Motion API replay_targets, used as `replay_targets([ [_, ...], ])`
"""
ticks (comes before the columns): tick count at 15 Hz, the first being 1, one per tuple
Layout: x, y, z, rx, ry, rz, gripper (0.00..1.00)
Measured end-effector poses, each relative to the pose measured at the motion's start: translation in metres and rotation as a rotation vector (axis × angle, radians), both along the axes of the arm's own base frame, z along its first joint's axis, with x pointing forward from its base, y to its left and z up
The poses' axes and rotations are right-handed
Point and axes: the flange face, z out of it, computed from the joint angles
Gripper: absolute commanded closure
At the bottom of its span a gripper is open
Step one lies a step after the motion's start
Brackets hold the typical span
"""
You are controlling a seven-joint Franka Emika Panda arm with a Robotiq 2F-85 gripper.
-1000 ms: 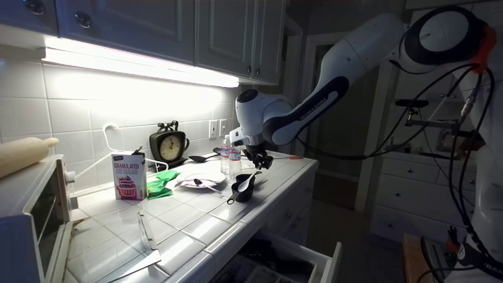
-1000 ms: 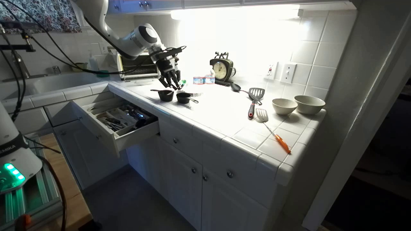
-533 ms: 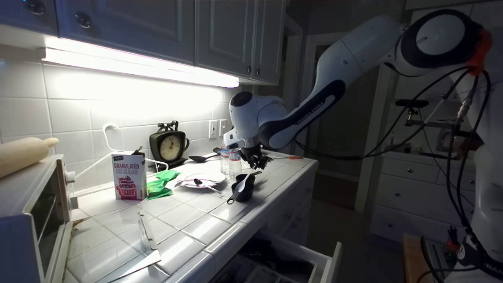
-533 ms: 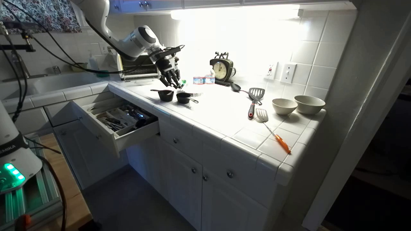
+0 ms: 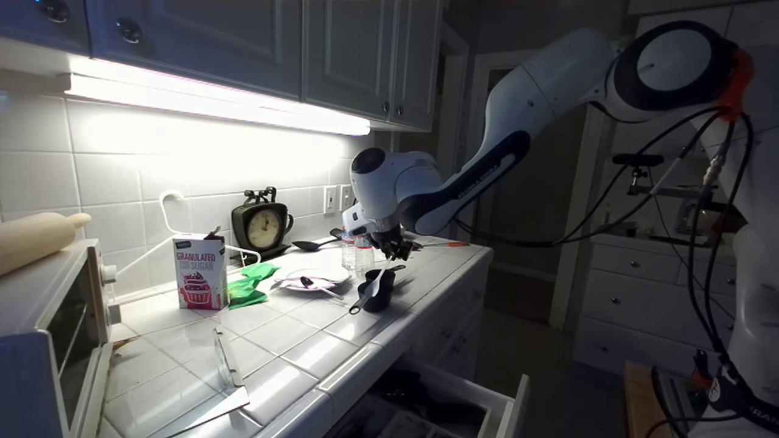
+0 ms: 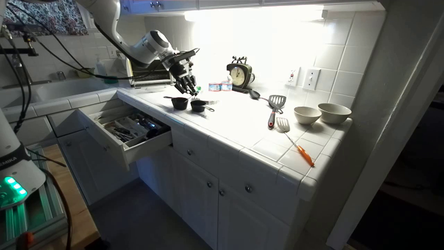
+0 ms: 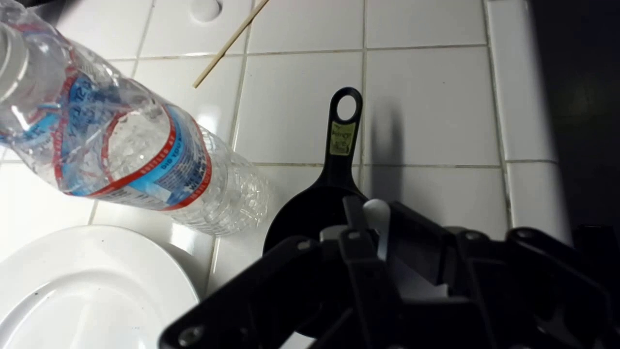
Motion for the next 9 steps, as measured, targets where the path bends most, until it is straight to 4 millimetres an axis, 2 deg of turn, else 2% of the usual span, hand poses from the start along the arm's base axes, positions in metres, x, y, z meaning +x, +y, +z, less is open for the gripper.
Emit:
replay_targets([
  [9, -0.0003, 0.0084, -0.0093, -0.01, 0.013, 0.023, 0.96],
])
